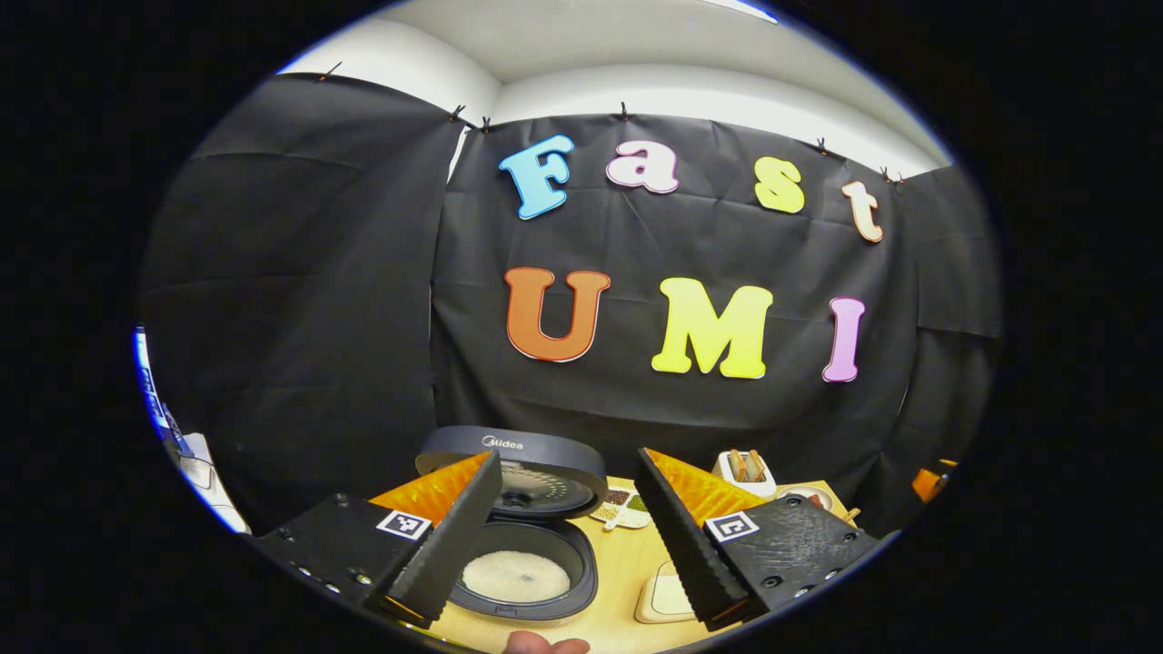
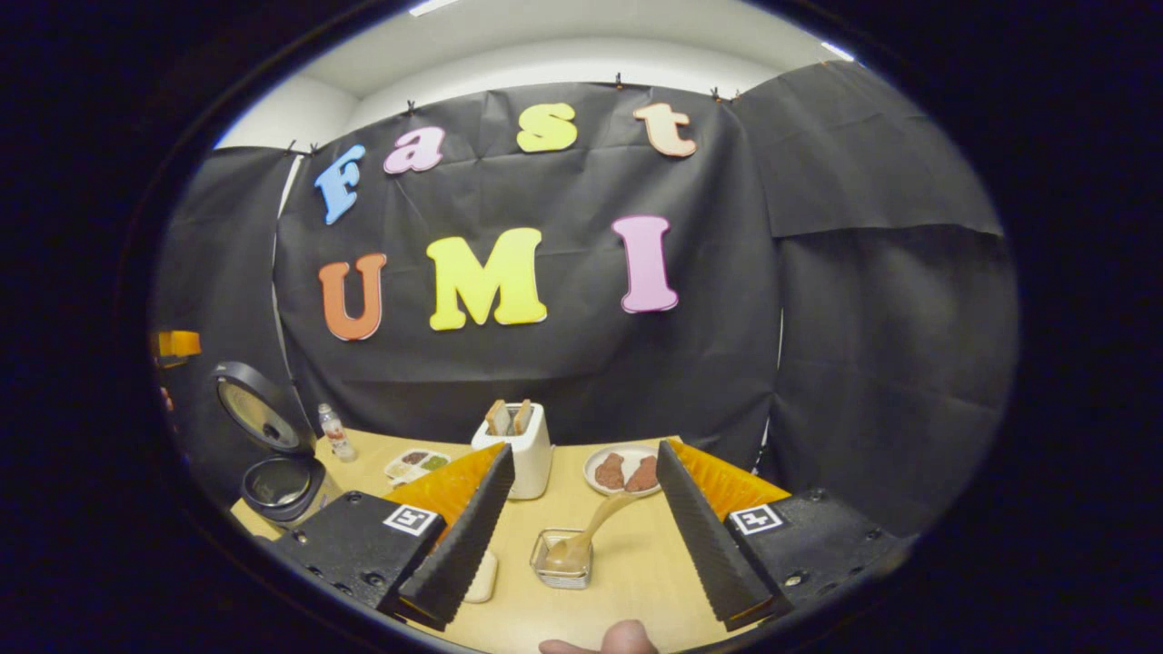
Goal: Close the left gripper, press the button to open the rice cooker; take a wooden spoon from the chopstick holder with the right hand, scoop a spoonful of rice and pour it into the rice cooker, then put the wooden spoon back into the chopstick holder.
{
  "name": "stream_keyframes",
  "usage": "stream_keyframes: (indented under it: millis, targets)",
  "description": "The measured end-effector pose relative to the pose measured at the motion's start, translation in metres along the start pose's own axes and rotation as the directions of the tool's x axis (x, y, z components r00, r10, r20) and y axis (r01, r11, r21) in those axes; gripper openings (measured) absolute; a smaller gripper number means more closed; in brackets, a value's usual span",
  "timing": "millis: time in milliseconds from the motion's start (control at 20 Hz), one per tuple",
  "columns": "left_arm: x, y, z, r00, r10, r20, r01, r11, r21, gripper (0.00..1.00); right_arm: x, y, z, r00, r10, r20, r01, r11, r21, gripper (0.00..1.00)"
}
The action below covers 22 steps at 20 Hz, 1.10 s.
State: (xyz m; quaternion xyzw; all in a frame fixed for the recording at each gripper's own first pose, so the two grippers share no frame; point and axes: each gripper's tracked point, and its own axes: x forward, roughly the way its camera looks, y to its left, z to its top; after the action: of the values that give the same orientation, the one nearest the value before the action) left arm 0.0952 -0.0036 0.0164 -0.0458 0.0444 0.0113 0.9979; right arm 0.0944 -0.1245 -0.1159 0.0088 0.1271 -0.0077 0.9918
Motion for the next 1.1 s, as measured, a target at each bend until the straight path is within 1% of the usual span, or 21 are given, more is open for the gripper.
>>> stream_keyframes:
  millis: [100, 250, 350, 500, 650, 700, 800, 850, 950, 1000, 1050, 1100]
  targets:
    - [-0.009, -0.014, 0.000, 1.000, 0.002, -0.006, -0.002, 1.000, -0.013, 0.95, 0.019, 0.001, -0.020, 0.999, 0.028, -0.033, -0.029, 1.000, -0.009, 1.00]
    - [-0.009, -0.027, -0.002, 1.000, 0.010, -0.011, -0.010, 1.000, -0.013, 0.95, 0.052, 0.000, -0.062, 0.992, 0.058, -0.115, -0.060, 0.998, -0.012, 1.00]
    - [-0.006, -0.035, -0.006, 0.999, 0.016, -0.038, -0.017, 0.999, -0.027, 0.95, 0.072, -0.002, -0.089, 0.981, 0.074, -0.177, -0.073, 0.997, 0.010, 1.00]
    - [0.006, -0.039, -0.007, 0.998, 0.050, -0.042, -0.051, 0.999, -0.015, 0.95, 0.103, -0.006, -0.119, 0.964, 0.092, -0.251, -0.077, 0.995, 0.068, 1.00]
    - [0.015, -0.042, -0.009, 0.995, 0.085, -0.043, -0.085, 0.996, 0.001, 0.95, 0.133, -0.011, -0.146, 0.944, 0.106, -0.312, -0.079, 0.992, 0.098, 1.00]
    - [0.019, -0.042, -0.007, 0.995, 0.096, -0.035, -0.096, 0.995, 0.003, 0.95, 0.141, -0.013, -0.154, 0.938, 0.108, -0.328, -0.078, 0.992, 0.104, 0.97]
    - [0.025, -0.042, -0.010, 0.993, 0.112, -0.037, -0.112, 0.994, 0.008, 0.95, 0.155, -0.014, -0.168, 0.924, 0.126, -0.362, -0.083, 0.988, 0.131, 0.95]
    - [0.028, -0.042, -0.011, 0.991, 0.124, -0.044, -0.124, 0.992, 0.006, 0.95, 0.161, -0.013, -0.174, 0.915, 0.134, -0.381, -0.084, 0.986, 0.145, 0.88]
    - [0.032, -0.039, -0.012, 0.987, 0.154, -0.053, -0.155, 0.988, -0.008, 0.95, 0.165, -0.008, -0.185, 0.894, 0.169, -0.415, -0.104, 0.979, 0.174, 0.84]
    - [0.032, -0.039, -0.010, 0.986, 0.157, -0.050, -0.158, 0.987, -0.019, 0.95, 0.166, -0.005, -0.186, 0.888, 0.184, -0.422, -0.112, 0.975, 0.189, 0.82]
    - [0.033, -0.040, -0.009, 0.986, 0.159, -0.048, -0.160, 0.987, -0.019, 0.95, 0.167, -0.005, -0.185, 0.887, 0.189, -0.422, -0.113, 0.974, 0.198, 0.70]
    - [0.032, -0.039, -0.010, 0.986, 0.161, -0.046, -0.162, 0.987, -0.016, 0.95, 0.169, -0.005, -0.185, 0.886, 0.191, -0.422, -0.113, 0.973, 0.202, 0.69]
